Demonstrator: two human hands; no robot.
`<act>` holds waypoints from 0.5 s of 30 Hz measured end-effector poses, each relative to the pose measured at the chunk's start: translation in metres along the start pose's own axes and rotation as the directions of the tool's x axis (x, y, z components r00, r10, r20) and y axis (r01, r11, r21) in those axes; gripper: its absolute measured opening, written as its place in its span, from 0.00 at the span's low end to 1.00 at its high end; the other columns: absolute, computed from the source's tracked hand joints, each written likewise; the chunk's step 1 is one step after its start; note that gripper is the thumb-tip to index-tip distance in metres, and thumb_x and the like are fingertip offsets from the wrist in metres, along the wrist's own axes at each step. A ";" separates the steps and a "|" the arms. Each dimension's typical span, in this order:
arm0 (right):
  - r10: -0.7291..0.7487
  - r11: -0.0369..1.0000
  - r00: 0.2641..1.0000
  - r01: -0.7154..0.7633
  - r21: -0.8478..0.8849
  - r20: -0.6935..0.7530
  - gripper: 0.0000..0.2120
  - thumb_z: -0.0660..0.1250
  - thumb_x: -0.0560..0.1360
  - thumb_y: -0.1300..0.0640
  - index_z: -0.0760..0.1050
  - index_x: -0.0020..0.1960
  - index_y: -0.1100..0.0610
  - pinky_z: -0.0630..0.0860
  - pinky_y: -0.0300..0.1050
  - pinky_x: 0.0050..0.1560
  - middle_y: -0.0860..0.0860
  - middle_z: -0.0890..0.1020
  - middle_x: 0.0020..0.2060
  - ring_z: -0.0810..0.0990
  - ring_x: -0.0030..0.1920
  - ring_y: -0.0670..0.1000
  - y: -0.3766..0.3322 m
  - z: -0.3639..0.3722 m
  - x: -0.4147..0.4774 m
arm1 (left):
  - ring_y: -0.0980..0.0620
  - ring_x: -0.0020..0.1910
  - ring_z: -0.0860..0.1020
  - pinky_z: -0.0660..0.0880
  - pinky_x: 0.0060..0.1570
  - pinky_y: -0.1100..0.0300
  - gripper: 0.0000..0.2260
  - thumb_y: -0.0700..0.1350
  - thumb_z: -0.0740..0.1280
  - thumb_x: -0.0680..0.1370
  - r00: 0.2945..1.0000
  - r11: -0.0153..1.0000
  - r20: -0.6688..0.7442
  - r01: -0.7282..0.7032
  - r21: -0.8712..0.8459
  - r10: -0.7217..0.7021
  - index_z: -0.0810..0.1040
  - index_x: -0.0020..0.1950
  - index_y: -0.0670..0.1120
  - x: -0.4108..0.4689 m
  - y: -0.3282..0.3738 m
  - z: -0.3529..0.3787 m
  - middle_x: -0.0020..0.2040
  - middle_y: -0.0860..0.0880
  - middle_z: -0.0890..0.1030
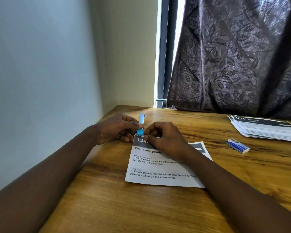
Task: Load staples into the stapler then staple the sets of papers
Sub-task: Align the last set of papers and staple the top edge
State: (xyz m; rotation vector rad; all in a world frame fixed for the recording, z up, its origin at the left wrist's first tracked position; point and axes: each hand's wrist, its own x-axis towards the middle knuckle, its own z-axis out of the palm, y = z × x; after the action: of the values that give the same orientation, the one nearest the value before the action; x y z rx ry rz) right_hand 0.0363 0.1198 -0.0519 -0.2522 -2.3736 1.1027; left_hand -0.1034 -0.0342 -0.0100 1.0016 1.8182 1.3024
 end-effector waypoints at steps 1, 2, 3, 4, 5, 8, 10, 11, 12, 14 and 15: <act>-0.003 1.000 1.000 0.003 0.011 -0.008 0.04 0.77 0.72 0.57 0.83 0.46 0.51 0.81 0.54 0.48 0.48 0.85 0.38 0.84 0.44 0.51 0.000 0.000 0.000 | 0.55 0.34 0.80 0.78 0.33 0.65 0.18 0.51 0.73 0.72 1.000 1.000 -0.001 -0.002 0.019 0.002 0.82 0.55 0.41 0.000 0.000 0.001 0.39 0.47 0.84; -0.007 1.000 1.000 0.008 0.019 -0.013 0.04 0.77 0.72 0.57 0.83 0.46 0.51 0.81 0.53 0.49 0.48 0.85 0.38 0.84 0.43 0.51 0.000 0.000 0.000 | 0.55 0.33 0.79 0.78 0.33 0.66 0.17 0.51 0.73 0.73 1.000 0.999 -0.005 -0.002 0.034 0.002 0.82 0.55 0.41 0.000 0.000 0.002 0.39 0.47 0.85; -0.013 1.000 1.000 0.013 0.022 -0.013 0.05 0.77 0.72 0.58 0.83 0.46 0.51 0.81 0.52 0.48 0.47 0.85 0.38 0.83 0.43 0.50 0.000 0.000 0.000 | 0.56 0.33 0.79 0.77 0.32 0.66 0.15 0.50 0.73 0.73 1.000 0.999 -0.011 0.002 0.044 -0.001 0.83 0.54 0.41 0.001 0.000 0.003 0.39 0.48 0.85; -0.016 1.000 1.000 0.016 0.023 -0.010 0.05 0.77 0.73 0.58 0.83 0.46 0.51 0.81 0.51 0.48 0.46 0.85 0.38 0.83 0.42 0.48 0.000 0.000 0.000 | 0.56 0.33 0.79 0.77 0.32 0.66 0.14 0.49 0.73 0.75 1.000 0.999 -0.019 0.007 0.046 -0.006 0.83 0.54 0.41 0.001 0.000 0.003 0.38 0.48 0.85; -0.019 1.000 1.000 0.019 0.022 -0.006 0.05 0.76 0.73 0.59 0.83 0.46 0.51 0.81 0.50 0.48 0.46 0.85 0.37 0.83 0.42 0.47 0.000 0.000 0.000 | 0.56 0.33 0.78 0.76 0.31 0.66 0.12 0.48 0.72 0.76 1.000 0.999 -0.027 0.013 0.045 -0.011 0.83 0.54 0.42 0.002 0.000 0.003 0.38 0.48 0.85; -0.034 0.999 0.999 0.034 0.022 -0.003 0.07 0.75 0.74 0.60 0.82 0.45 0.48 0.82 0.48 0.49 0.46 0.85 0.38 0.84 0.44 0.47 0.000 0.001 0.000 | 0.56 0.33 0.78 0.76 0.30 0.66 0.11 0.47 0.72 0.77 0.998 0.999 -0.051 0.022 0.033 -0.020 0.83 0.55 0.42 0.002 0.000 0.003 0.40 0.47 0.85; -0.036 0.999 0.999 0.036 0.037 -0.005 0.07 0.75 0.74 0.60 0.82 0.46 0.49 0.82 0.47 0.48 0.47 0.85 0.39 0.84 0.43 0.46 0.000 0.001 0.000 | 0.56 0.34 0.79 0.76 0.30 0.66 0.11 0.47 0.72 0.78 0.998 0.999 -0.065 0.022 0.031 -0.020 0.83 0.56 0.42 0.003 0.000 0.004 0.42 0.46 0.86; -0.036 0.998 0.999 0.037 0.044 -0.006 0.07 0.74 0.75 0.60 0.82 0.47 0.49 0.81 0.45 0.47 0.47 0.85 0.39 0.83 0.42 0.45 0.001 0.002 0.001 | 0.55 0.34 0.80 0.76 0.30 0.66 0.10 0.46 0.71 0.78 0.997 0.999 -0.072 0.022 0.030 -0.020 0.83 0.56 0.42 0.002 0.000 0.004 0.42 0.46 0.86; -0.038 0.998 0.999 0.039 0.046 -0.011 0.07 0.74 0.75 0.60 0.82 0.47 0.49 0.79 0.43 0.47 0.47 0.85 0.38 0.83 0.42 0.44 0.001 0.002 0.000 | 0.55 0.34 0.80 0.76 0.30 0.65 0.10 0.46 0.71 0.79 0.996 0.999 -0.083 0.020 0.026 -0.018 0.83 0.56 0.41 0.002 0.000 0.006 0.42 0.46 0.86; -0.046 0.998 0.999 0.047 0.036 -0.028 0.06 0.73 0.75 0.60 0.82 0.48 0.49 0.78 0.41 0.47 0.46 0.84 0.39 0.82 0.42 0.44 0.000 0.001 0.000 | 0.55 0.34 0.81 0.77 0.30 0.64 0.10 0.46 0.71 0.79 0.994 1.000 -0.112 0.017 0.013 -0.016 0.83 0.55 0.41 0.003 0.001 0.008 0.41 0.46 0.86; -0.047 0.998 0.998 0.049 0.031 -0.039 0.07 0.73 0.76 0.60 0.81 0.49 0.49 0.78 0.42 0.47 0.46 0.84 0.39 0.82 0.43 0.44 -0.001 0.001 0.000 | 0.56 0.34 0.81 0.77 0.30 0.64 0.09 0.46 0.70 0.79 0.992 1.000 -0.127 0.020 0.003 -0.019 0.83 0.54 0.42 0.004 0.001 0.009 0.41 0.46 0.86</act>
State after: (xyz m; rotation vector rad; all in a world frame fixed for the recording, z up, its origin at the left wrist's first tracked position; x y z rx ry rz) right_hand 0.0361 0.1189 -0.0518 -0.2024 -2.3141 1.1028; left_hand -0.0971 -0.0268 -0.0115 0.9194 1.9216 1.3783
